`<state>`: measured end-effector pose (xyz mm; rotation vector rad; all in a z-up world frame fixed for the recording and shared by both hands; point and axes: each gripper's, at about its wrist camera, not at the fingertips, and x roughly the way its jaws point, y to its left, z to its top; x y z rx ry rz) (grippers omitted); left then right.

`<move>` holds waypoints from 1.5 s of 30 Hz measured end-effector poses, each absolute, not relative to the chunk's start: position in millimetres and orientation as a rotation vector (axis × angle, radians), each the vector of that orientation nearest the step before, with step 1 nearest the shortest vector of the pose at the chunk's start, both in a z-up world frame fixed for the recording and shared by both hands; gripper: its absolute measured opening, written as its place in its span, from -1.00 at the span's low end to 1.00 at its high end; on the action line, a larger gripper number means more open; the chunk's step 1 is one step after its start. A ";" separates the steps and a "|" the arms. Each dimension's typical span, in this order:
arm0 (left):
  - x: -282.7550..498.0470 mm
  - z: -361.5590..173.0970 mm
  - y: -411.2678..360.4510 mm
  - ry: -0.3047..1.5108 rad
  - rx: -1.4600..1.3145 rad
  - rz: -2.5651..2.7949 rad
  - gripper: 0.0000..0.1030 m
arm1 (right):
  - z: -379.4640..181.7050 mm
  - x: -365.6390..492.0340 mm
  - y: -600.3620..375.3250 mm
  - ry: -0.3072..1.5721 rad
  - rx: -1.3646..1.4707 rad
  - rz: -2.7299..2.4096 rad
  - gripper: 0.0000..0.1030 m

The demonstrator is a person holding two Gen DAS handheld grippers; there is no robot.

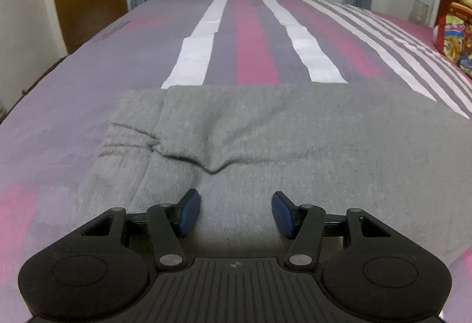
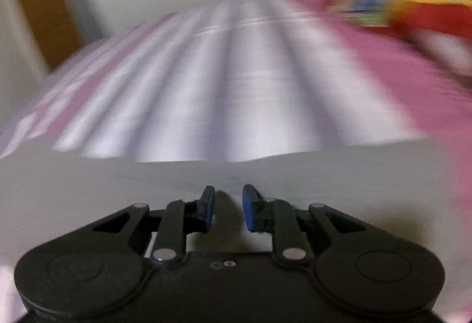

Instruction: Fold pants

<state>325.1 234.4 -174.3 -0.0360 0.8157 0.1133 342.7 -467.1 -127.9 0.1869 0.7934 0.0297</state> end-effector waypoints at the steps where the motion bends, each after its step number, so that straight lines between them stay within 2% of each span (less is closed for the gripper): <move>1: 324.2 -172.5 234.6 0.822 -0.043 0.121 0.08 | -127.4 340.5 -483.9 0.806 0.203 -0.014 -0.85; 3: 320.5 -162.8 231.0 0.824 -0.060 0.138 0.15 | -119.8 331.8 -509.3 0.805 0.175 -0.168 -0.84; 4: 318.4 -161.1 230.0 0.815 -0.063 0.135 0.48 | -112.2 324.0 -520.0 0.795 0.231 -0.194 -0.73; 5: 315.9 -158.0 225.5 0.796 -0.061 0.126 0.78 | -103.7 314.1 -523.4 0.764 0.269 -0.195 -0.37; 6: 308.9 -156.8 220.6 0.781 -0.048 0.127 0.85 | -93.7 301.3 -520.5 0.706 0.274 -0.159 -0.36; 10: 288.0 -166.7 212.7 0.815 -0.025 0.130 0.85 | -86.9 269.2 -510.5 0.623 0.242 -0.135 -0.41; 16: 264.9 -172.7 225.1 0.818 -0.173 0.175 0.86 | -110.2 201.8 -567.9 0.534 0.720 -0.198 -0.48; 19: 266.5 -189.6 239.6 0.820 -0.341 0.195 0.90 | -125.8 182.4 -572.4 0.550 0.850 -0.179 -0.49; 21: 266.0 -194.4 236.8 0.811 -0.333 0.205 0.92 | -136.9 176.6 -573.3 0.564 0.929 -0.160 -0.38; 26: 265.3 -199.1 230.6 0.816 -0.328 0.229 0.98 | -166.8 191.2 -574.6 0.572 1.075 -0.121 -0.36; 28: 266.4 -201.4 229.4 0.815 -0.331 0.235 0.99 | -171.4 202.1 -573.5 0.554 1.086 -0.123 -0.42; 30: 266.4 -202.4 227.8 0.814 -0.329 0.243 1.00 | -164.4 211.8 -569.5 0.540 1.044 -0.155 -0.67; 33: 273.8 -201.6 227.0 0.815 -0.328 0.245 1.00 | -121.0 213.9 -547.5 0.411 0.838 -0.079 -0.71; 37: 269.8 -201.6 227.6 0.811 -0.329 0.245 1.00 | -87.9 192.0 -534.8 0.238 0.759 -0.007 -0.72; 39: 271.1 -202.2 226.9 0.812 -0.330 0.242 1.00 | -104.6 190.1 -541.4 0.268 0.740 -0.068 -0.72; 42: 271.3 -201.7 228.5 0.814 -0.327 0.239 1.00 | -167.1 210.3 -561.6 0.557 0.856 -0.194 -0.73; 45: 270.2 -202.8 229.1 0.804 -0.329 0.237 1.00 | -166.9 203.5 -557.9 0.520 0.830 -0.181 -0.70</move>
